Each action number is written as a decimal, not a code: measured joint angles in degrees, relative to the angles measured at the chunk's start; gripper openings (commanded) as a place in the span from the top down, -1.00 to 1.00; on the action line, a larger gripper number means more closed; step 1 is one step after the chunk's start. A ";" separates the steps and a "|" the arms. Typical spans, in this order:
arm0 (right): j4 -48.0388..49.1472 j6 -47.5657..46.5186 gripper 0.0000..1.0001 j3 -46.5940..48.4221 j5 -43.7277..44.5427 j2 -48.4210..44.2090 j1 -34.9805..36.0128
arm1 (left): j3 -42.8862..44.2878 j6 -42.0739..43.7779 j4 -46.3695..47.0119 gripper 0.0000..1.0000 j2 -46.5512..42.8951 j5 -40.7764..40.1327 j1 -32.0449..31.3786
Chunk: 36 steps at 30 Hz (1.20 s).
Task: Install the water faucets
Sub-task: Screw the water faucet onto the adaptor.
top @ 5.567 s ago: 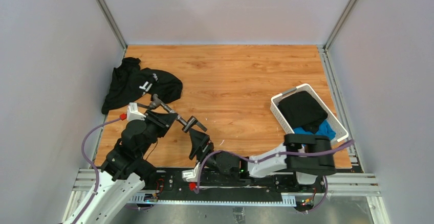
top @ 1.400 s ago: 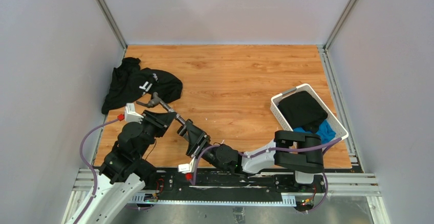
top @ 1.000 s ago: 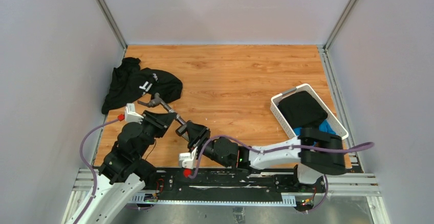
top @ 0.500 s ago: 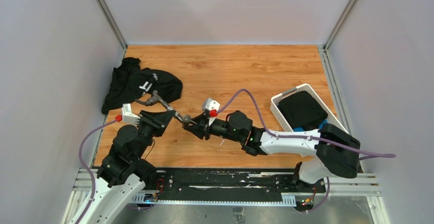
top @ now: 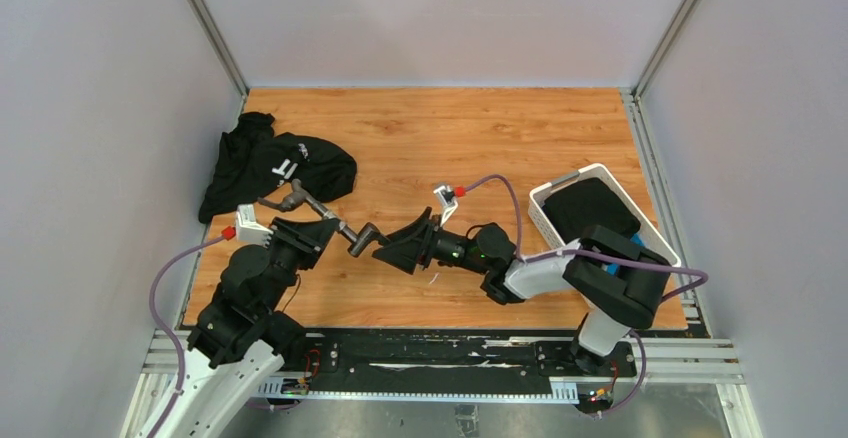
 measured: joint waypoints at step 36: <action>-2.97 -151.32 -0.80 7.50 48.63 14.32 28.30 | 1.29 1.64 -2.99 1.00 2.47 -2.32 0.11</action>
